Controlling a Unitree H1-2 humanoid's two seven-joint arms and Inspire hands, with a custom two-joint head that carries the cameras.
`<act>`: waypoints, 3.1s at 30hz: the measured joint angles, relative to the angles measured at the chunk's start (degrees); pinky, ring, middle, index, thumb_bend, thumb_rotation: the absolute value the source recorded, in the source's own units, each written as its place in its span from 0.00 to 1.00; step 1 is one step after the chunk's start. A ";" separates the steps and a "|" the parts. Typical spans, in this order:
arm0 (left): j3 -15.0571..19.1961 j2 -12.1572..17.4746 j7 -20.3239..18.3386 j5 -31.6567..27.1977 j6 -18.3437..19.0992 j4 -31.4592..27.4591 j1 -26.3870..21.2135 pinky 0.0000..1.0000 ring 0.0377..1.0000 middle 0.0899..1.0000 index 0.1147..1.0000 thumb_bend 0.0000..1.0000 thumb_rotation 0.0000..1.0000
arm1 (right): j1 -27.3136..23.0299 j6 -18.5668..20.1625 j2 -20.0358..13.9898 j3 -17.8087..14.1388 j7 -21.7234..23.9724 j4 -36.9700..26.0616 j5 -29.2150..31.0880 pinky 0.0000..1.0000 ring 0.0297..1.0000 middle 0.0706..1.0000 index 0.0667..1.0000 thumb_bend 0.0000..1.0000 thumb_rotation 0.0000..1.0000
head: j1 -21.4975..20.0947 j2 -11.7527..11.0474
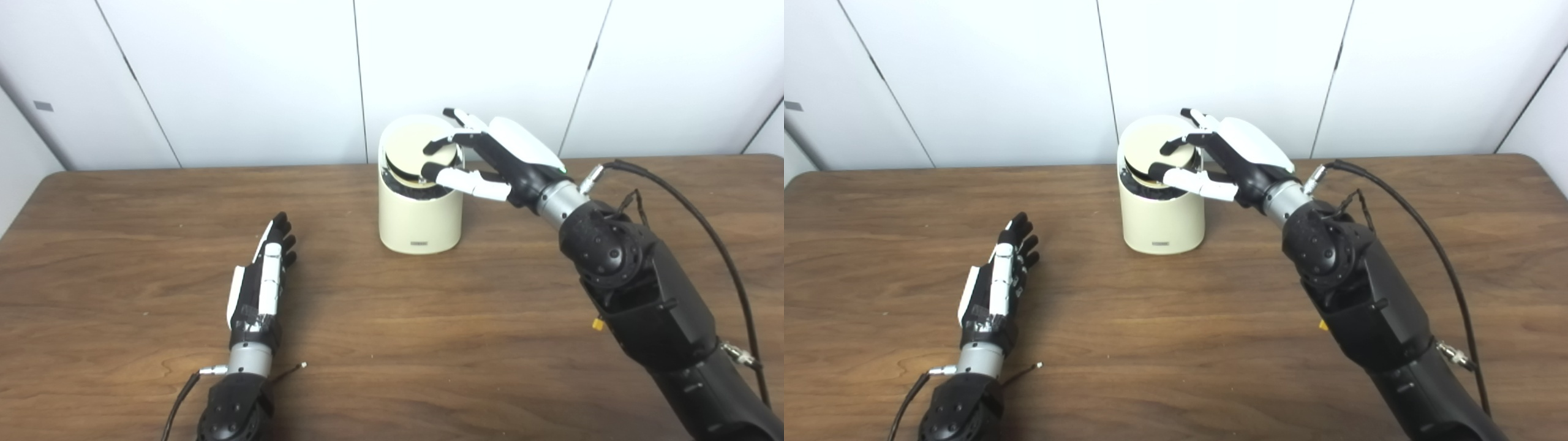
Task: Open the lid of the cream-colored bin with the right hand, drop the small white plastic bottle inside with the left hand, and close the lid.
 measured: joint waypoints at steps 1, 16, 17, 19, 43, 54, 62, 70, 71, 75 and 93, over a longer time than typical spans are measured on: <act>0.00 0.00 0.00 0.00 0.00 0.00 0.00 0.96 0.96 0.97 0.98 0.54 1.00 | 0.20 0.00 0.00 0.23 0.08 0.00 -0.07 0.93 1.00 1.00 0.72 0.57 1.00 | 0.00 0.00; 0.02 -0.09 0.09 0.20 0.44 -0.22 0.00 0.93 0.95 0.96 0.96 0.52 1.00 | 1.26 -0.06 0.00 1.48 2.08 -1.30 -1.74 1.00 1.00 1.00 0.77 0.57 1.00 | 0.35 0.18; 0.02 -0.10 0.09 0.20 0.44 -0.22 0.00 0.93 0.95 0.96 0.96 0.52 1.00 | 1.26 -0.03 0.00 1.45 2.31 -1.36 -1.75 1.00 1.00 1.00 0.77 0.57 1.00 | 0.35 0.18; 0.02 -0.12 0.13 0.20 0.44 -0.22 0.00 0.93 0.95 0.96 0.96 0.53 1.00 | 1.26 0.08 -0.01 1.36 2.58 -1.42 -1.76 1.00 1.00 1.00 0.77 0.56 1.00 | 0.35 0.35; 0.13 -0.30 0.28 0.26 0.48 -1.45 0.01 0.93 0.95 0.96 0.96 0.52 0.99 | 1.18 0.50 -0.19 0.84 3.85 -1.05 -2.13 0.98 1.00 1.00 0.76 0.55 1.00 | 0.53 1.05; 0.12 -0.65 0.43 0.29 0.47 -1.45 -0.10 0.93 0.94 0.96 0.95 0.54 1.00 | 0.80 0.37 -0.25 1.04 3.97 -0.16 -2.01 0.99 1.00 1.00 0.79 0.57 1.00 | 0.70 0.97; 0.05 -0.78 1.25 0.32 0.51 -1.45 -0.11 0.93 0.94 0.96 0.96 0.54 1.00 | 0.15 0.68 -0.25 1.30 5.15 -0.13 -2.39 1.00 1.00 1.00 0.79 0.58 1.00 | 0.62 1.05; 0.04 -0.78 1.51 0.32 0.51 -1.45 -0.13 0.93 0.94 0.96 0.95 0.55 1.00 | -0.10 0.82 -0.25 1.34 5.83 -0.08 -2.73 1.00 1.00 1.00 0.78 0.60 1.00 | 0.62 1.05; 0.04 -0.78 1.53 0.32 0.51 -1.45 -0.14 0.93 0.94 0.96 0.95 0.55 1.00 | -0.14 0.87 -0.24 1.36 5.92 -0.08 -2.83 1.00 1.00 1.00 0.78 0.60 1.00 | 0.70 1.14; 0.04 -0.78 1.53 0.32 0.51 -1.45 -0.14 0.92 0.94 0.96 0.95 0.55 1.00 | -0.05 0.89 -0.12 0.98 5.92 -0.27 -2.82 1.00 1.00 1.00 0.78 0.59 1.00 | 0.70 1.23; 0.08 -0.41 1.30 -0.01 0.83 -1.46 -0.13 0.97 0.94 0.96 0.96 0.55 0.99 | 0.89 4.46 0.10 -2.57 7.66 -8.59 -1.84 0.94 1.00 1.00 0.81 0.59 1.00 | 0.88 1.32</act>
